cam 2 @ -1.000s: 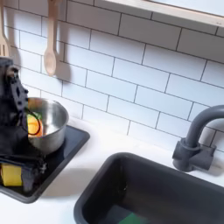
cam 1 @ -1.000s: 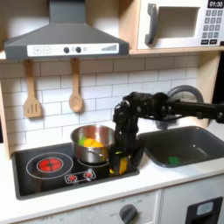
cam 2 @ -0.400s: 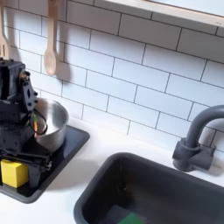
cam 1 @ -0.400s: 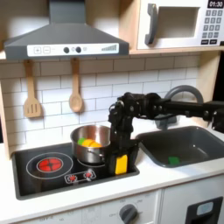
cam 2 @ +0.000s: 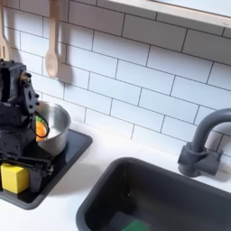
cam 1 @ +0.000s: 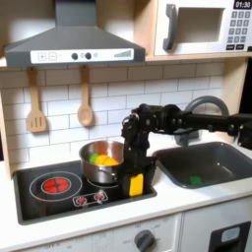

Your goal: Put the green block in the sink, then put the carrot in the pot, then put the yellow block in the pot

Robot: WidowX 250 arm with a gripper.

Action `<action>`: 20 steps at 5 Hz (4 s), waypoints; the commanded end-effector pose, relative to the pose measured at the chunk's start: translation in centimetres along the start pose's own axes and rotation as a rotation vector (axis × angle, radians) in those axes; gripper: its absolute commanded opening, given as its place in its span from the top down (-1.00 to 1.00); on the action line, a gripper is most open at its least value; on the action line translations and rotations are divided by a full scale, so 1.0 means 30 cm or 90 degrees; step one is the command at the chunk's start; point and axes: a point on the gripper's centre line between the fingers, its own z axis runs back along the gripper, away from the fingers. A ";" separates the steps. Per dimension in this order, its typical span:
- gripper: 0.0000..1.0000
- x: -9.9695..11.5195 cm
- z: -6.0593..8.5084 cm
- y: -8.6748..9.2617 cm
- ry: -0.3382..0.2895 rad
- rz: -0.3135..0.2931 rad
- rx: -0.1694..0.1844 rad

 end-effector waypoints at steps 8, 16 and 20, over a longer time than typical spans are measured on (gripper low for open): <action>1.00 0.170 0.249 0.051 -0.098 0.007 -0.090; -1.00 0.114 0.381 0.007 -0.221 -0.027 -0.098; 0.68 -0.084 0.309 0.134 -0.171 0.072 -0.100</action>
